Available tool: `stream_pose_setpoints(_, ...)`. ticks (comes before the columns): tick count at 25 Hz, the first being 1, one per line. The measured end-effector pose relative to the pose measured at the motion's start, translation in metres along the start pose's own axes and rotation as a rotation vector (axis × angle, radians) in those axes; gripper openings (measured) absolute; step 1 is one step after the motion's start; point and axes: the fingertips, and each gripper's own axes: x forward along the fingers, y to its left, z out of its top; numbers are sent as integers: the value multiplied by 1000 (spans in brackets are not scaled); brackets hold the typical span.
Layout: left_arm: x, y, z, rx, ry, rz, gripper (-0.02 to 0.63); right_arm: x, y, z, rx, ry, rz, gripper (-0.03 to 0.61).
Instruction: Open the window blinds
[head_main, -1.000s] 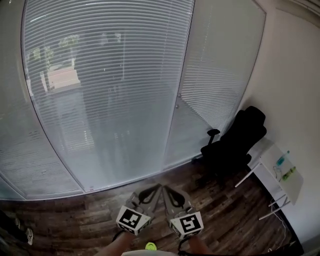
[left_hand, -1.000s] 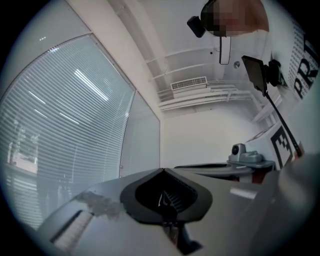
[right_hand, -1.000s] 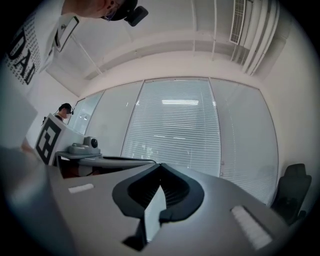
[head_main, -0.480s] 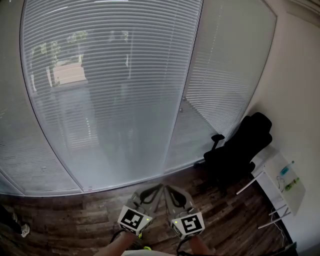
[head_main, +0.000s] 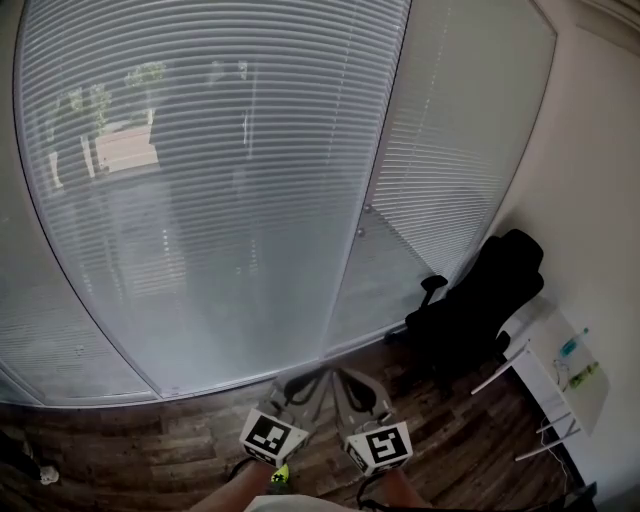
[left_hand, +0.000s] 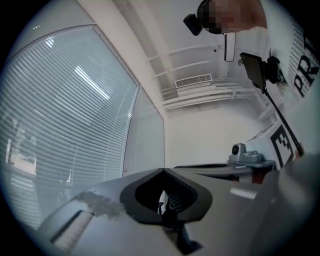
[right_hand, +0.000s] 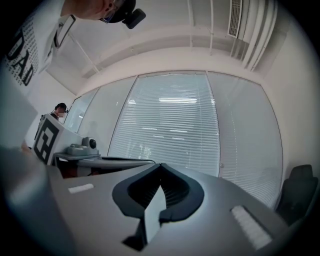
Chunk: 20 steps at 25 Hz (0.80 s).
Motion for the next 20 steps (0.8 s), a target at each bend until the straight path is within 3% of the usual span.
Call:
stream_pose_setpoints(15,69,97,-2,3,-19,-64,-8,107,-54,0,-12,13,-66,8)
stream_pose_setpoints(20,83,116,-19,-7,-2,-67,-9,128,-65,-17,14,25,-77,8)
